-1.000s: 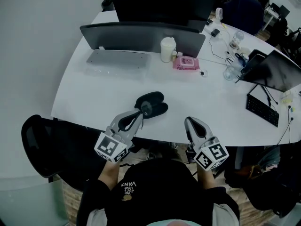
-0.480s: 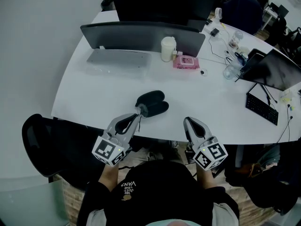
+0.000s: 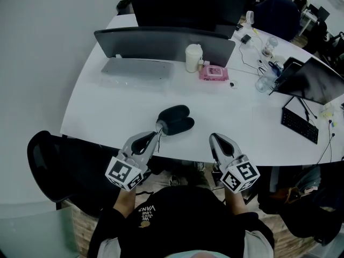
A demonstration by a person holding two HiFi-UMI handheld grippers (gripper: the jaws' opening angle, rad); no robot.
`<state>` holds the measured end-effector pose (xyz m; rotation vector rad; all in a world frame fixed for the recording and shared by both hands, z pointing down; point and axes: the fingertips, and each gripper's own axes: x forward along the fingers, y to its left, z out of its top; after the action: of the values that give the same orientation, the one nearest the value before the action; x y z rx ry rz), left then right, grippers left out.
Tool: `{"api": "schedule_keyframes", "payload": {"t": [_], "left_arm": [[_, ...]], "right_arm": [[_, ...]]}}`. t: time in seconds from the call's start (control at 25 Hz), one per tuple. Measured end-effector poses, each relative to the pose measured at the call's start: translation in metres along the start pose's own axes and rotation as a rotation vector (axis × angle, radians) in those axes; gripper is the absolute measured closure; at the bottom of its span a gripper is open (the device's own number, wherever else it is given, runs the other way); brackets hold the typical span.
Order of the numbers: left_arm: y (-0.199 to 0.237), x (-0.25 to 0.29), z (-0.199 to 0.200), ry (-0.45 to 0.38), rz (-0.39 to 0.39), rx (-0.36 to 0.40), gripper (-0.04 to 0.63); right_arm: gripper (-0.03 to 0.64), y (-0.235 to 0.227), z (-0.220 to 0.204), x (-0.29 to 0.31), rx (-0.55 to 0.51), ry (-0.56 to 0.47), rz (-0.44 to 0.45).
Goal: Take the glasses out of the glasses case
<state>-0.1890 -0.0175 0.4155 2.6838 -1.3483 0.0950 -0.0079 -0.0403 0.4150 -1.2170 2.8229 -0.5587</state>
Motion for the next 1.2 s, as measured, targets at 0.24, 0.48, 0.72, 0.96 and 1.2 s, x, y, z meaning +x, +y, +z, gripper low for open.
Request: {"api": "schedule_keyframes", "payload": {"t": [0.24, 0.48, 0.72, 0.96, 1.2], "left_arm": [[0.003, -0.001, 0.002, 0.003, 0.017, 0.003, 0.586], [0.002, -0.001, 0.007, -0.004, 0.024, 0.016, 0.586], [0.0, 0.0, 0.011, -0.011, 0.018, 0.021, 0.586], [-0.001, 0.0, 0.01, -0.009, 0.022, 0.021, 0.586], [-0.004, 0.001, 0.01, -0.009, 0.012, 0.025, 0.586]], "right_arm": [[0.618, 0.001, 0.004, 0.003, -0.009, -0.001, 0.003], [0.618, 0.001, 0.005, 0.003, -0.023, -0.005, -0.005], [0.618, 0.001, 0.002, 0.002, -0.068, 0.008, -0.019], [0.618, 0.0, -0.001, 0.0, -0.076, 0.015, -0.022], [0.618, 0.0, -0.002, -0.001, -0.079, 0.017, -0.025]]}}
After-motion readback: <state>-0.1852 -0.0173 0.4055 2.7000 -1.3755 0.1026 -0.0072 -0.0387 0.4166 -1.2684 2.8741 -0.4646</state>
